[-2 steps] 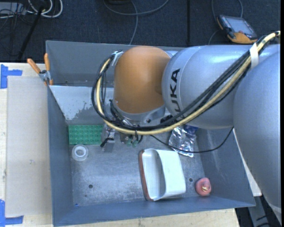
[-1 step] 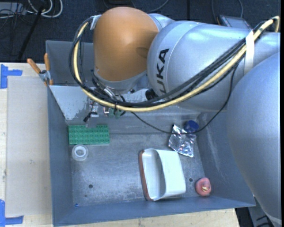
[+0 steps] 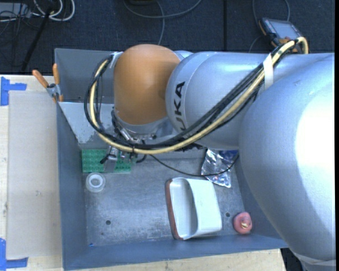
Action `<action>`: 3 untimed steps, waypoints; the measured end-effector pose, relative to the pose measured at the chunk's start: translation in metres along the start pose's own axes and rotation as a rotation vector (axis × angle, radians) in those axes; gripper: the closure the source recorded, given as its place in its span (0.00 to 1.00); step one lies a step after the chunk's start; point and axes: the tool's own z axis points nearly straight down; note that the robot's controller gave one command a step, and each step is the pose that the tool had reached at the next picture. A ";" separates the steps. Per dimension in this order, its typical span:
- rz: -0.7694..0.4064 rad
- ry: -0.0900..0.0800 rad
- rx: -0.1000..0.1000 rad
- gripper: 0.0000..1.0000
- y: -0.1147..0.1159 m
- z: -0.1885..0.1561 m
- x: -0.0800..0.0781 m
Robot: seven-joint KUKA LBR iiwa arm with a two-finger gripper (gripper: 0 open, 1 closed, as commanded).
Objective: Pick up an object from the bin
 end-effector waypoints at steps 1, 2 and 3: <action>-0.005 -0.012 -0.008 1.00 -0.006 -0.089 0.001; -0.006 -0.005 -0.003 0.00 -0.006 -0.084 0.002; 0.117 0.003 0.002 0.00 -0.047 0.030 -0.017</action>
Offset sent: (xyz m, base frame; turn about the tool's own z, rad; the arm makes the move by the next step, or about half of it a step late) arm -0.0035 -0.0062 0.0837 -0.0049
